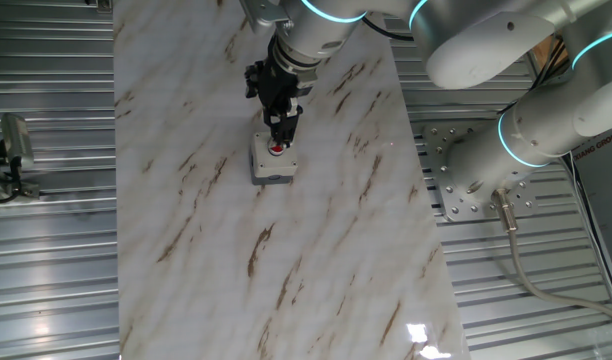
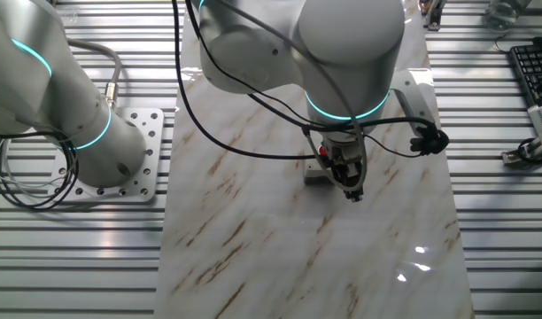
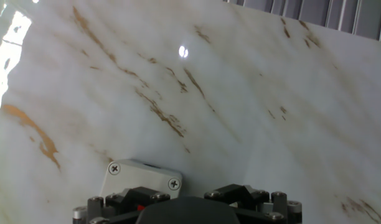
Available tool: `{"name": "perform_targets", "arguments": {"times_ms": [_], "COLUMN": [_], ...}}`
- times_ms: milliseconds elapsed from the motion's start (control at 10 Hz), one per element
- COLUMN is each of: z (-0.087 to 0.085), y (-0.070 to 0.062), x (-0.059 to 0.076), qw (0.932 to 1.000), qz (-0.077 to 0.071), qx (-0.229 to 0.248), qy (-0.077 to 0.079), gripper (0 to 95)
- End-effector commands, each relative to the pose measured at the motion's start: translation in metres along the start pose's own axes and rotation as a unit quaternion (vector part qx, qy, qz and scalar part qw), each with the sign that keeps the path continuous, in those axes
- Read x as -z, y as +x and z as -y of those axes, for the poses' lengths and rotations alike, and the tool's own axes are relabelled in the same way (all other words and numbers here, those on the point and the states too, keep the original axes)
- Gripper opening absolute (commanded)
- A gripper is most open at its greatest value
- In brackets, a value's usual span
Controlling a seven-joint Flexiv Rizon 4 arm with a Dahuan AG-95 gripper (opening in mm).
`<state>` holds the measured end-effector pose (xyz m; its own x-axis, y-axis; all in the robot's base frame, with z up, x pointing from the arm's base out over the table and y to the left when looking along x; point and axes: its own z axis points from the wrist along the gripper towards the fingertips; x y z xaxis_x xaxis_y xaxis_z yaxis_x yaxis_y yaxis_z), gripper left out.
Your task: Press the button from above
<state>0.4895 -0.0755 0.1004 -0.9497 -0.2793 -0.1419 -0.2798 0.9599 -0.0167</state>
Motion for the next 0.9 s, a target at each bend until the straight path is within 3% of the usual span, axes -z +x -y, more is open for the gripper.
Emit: {"name": "perform_targets", "arguments": {"times_ms": [100, 900], "z": [0.0, 0.0001], "y": [-0.0001, 0.0014], "x": [-0.0001, 0.0005], "qw": [1.0, 0.9999], "qz": [-0.001, -0.001], "qx": [0.002, 0.01], "qy": [0.001, 0.004], "gripper": [95.0, 95.0]}}
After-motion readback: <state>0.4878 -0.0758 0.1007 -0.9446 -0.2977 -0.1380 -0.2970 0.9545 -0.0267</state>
